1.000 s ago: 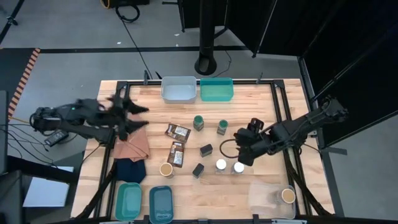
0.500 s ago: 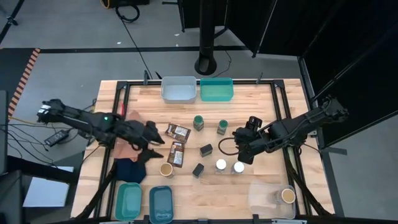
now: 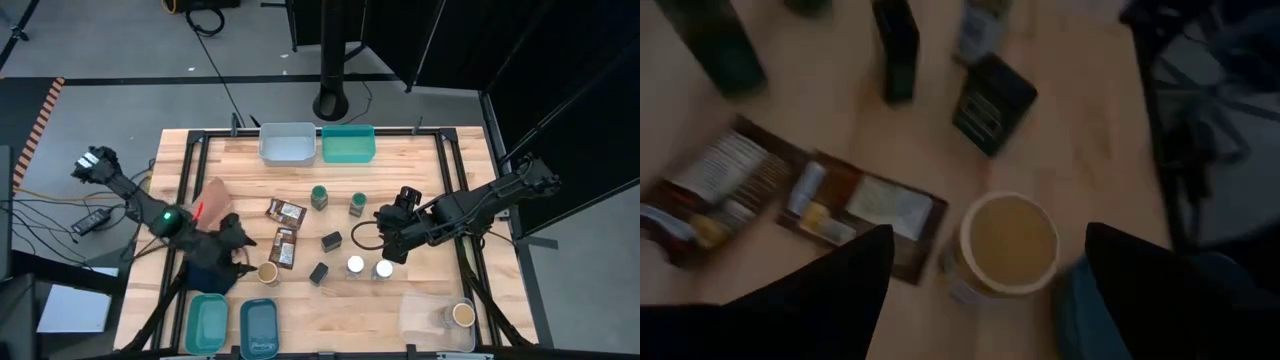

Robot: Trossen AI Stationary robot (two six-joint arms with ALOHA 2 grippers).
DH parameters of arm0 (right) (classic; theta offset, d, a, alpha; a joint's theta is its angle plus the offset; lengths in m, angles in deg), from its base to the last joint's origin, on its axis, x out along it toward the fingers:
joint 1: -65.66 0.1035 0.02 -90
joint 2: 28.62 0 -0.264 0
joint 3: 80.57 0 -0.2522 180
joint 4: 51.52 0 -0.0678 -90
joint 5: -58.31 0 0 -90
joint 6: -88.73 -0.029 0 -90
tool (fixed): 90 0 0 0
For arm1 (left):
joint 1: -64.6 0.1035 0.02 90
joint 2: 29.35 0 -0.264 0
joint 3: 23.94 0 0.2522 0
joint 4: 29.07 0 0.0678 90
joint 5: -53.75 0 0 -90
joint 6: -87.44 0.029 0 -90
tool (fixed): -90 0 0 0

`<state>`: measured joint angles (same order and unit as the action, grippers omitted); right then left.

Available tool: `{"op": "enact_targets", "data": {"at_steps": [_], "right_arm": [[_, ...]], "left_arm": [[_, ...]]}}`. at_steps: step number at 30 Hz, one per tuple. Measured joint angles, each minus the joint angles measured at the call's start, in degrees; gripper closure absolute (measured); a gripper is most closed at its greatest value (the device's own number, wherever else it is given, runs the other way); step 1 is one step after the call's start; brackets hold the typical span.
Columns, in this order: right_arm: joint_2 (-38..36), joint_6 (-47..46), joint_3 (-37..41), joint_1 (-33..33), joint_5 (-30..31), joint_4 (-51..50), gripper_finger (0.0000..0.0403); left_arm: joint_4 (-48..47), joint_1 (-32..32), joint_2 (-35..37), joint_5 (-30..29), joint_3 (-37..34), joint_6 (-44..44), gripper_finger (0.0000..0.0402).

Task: Sort spices by type
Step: Put the gold spice bottle into the transparent bin

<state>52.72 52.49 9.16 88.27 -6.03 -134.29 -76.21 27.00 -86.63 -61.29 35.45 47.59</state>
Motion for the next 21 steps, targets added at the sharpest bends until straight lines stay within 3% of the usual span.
{"op": "enact_targets", "data": {"at_steps": [10, 14, 21], "right_arm": [[0.00, 0.00, 0.00, -0.75, 0.26, 0.43, 0.0050], [0.00, 0.00, 0.00, -1.42, 0.26, 1.51, 0.0050], [0.02, 0.35, 0.00, -2.94, -0.14, 4.48, 0.0050]], "left_arm": [[0.26, -10.83, -3.99, -10.08, -1.31, -7.79, 0.0066], [3.07, -14.89, -4.26, -15.50, -5.25, -12.86, 0.0066], [12.81, -17.70, -4.25, -16.88, -13.67, -14.56, 0.0066]]}}
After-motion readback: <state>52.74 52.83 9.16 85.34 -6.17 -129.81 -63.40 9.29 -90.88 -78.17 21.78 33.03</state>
